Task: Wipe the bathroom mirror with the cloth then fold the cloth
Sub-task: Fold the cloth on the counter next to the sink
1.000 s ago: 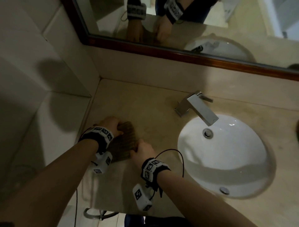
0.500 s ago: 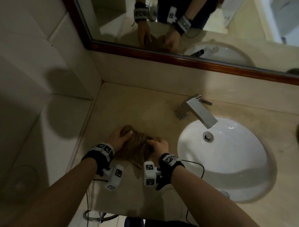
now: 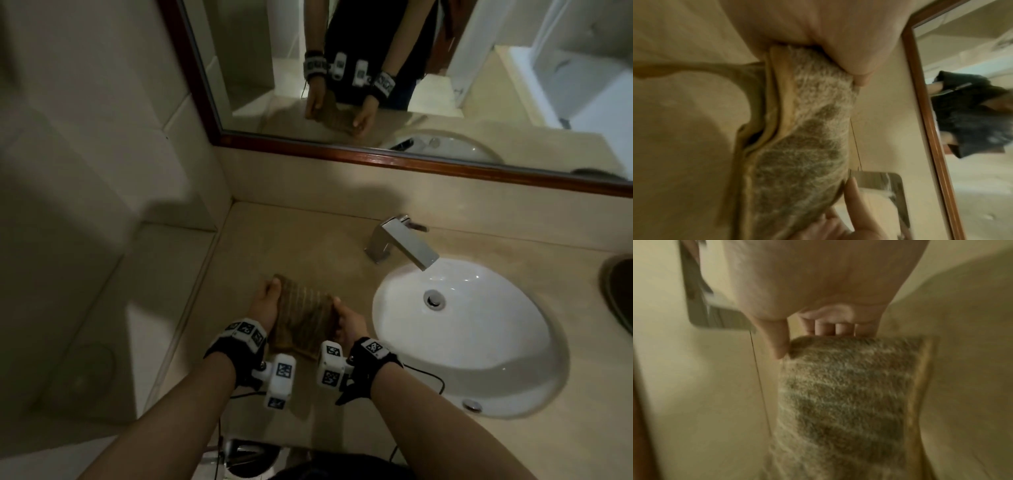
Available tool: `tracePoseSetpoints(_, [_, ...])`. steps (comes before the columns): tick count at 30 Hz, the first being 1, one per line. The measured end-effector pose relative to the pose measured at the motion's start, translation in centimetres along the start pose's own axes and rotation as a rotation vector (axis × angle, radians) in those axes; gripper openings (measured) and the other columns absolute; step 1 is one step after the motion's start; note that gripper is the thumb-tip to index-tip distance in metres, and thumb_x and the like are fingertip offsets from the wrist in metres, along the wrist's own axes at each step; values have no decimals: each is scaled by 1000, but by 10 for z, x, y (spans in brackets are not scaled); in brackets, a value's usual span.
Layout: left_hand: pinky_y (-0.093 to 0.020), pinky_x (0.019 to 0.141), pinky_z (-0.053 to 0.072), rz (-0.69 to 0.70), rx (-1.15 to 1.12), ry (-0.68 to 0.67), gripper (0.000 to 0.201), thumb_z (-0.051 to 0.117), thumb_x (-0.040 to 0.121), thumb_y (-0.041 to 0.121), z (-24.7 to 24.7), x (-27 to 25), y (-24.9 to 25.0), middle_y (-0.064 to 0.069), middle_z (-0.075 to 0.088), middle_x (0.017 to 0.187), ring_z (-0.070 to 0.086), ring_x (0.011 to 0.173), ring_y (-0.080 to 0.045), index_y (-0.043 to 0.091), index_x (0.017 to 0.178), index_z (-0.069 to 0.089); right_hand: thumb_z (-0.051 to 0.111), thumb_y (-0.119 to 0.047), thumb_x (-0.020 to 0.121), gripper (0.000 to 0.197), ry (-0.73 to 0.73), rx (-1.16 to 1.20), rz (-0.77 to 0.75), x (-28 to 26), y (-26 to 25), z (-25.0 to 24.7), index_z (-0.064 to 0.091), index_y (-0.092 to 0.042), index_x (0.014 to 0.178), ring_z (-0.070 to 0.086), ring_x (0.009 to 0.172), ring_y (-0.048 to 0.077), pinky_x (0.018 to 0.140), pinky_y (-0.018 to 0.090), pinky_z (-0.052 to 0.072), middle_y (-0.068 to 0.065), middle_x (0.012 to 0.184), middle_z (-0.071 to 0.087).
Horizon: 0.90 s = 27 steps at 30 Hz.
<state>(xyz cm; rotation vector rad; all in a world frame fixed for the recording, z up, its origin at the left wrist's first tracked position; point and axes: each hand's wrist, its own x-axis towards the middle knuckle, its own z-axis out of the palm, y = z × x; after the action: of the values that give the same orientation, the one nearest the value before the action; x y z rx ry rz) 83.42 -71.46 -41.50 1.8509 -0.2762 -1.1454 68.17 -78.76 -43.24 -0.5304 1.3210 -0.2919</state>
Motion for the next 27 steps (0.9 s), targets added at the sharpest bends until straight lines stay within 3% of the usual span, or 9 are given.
tracePoseSetpoints(2, [-30, 100, 35, 110, 79, 67, 53, 32, 103, 44, 3, -20, -2, -11, 50, 137, 47, 127, -32, 9, 141, 43, 58, -36, 95, 29, 29, -43, -42, -11, 11, -8, 65, -9, 97, 63, 100, 36, 95, 53, 50, 16, 107, 67])
tracePoseSetpoints(4, [-32, 95, 37, 167, 151, 107, 48, 33, 103, 40, 7, -32, -7, -5, 52, 126, 49, 124, -30, 7, 136, 44, 47, -40, 99, 31, 76, -170, -128, -12, 19, -10, 61, -13, 91, 62, 101, 35, 95, 54, 49, 17, 109, 65])
tracePoseSetpoints(7, [-33, 85, 40, 218, 240, 119, 41, 33, 104, 37, 13, -53, -19, -1, 51, 112, 55, 113, -31, 7, 129, 45, 31, -37, 104, 34, 177, -455, -339, -35, 26, -20, 52, -11, 105, 56, 100, 28, 95, 41, 45, 11, 105, 57])
tracePoseSetpoints(10, [-34, 87, 40, 276, 240, 114, 40, 33, 104, 34, 20, -66, -31, -8, 54, 121, 54, 115, -30, 8, 133, 42, 29, -36, 104, 27, 229, -575, -492, -51, 32, -37, 46, -15, 105, 55, 96, 27, 84, 33, 40, 8, 100, 55])
tracePoseSetpoints(15, [-37, 70, 43, 421, 382, 138, 26, 35, 103, 36, 46, -81, -56, 0, 56, 88, 60, 82, -27, 12, 106, 45, 33, -33, 104, 25, 424, -663, -665, -70, 48, -73, 44, -11, 108, 55, 74, 28, 67, 34, 43, 10, 83, 57])
tracePoseSetpoints(18, [-33, 62, 38, 455, 437, 95, 28, 37, 103, 35, 70, -98, -62, -2, 57, 82, 58, 73, -26, 8, 102, 46, 34, -32, 104, 25, 531, -642, -663, -83, 56, -103, 44, -10, 109, 57, 76, 31, 68, 36, 45, 11, 83, 56])
tracePoseSetpoints(24, [-33, 63, 38, 492, 493, -57, 27, 37, 103, 34, 126, -120, -60, 0, 51, 75, 54, 72, -27, 8, 104, 45, 30, -36, 104, 25, 635, -599, -588, -103, 60, -167, 41, -13, 106, 53, 72, 27, 66, 32, 39, 8, 79, 53])
tracePoseSetpoints(27, [-36, 70, 42, 489, 488, -99, 27, 37, 103, 34, 156, -124, -60, -6, 56, 85, 55, 77, -27, 8, 107, 46, 30, -35, 104, 24, 657, -578, -584, -106, 54, -197, 41, -13, 105, 50, 68, 25, 64, 32, 38, 3, 73, 50])
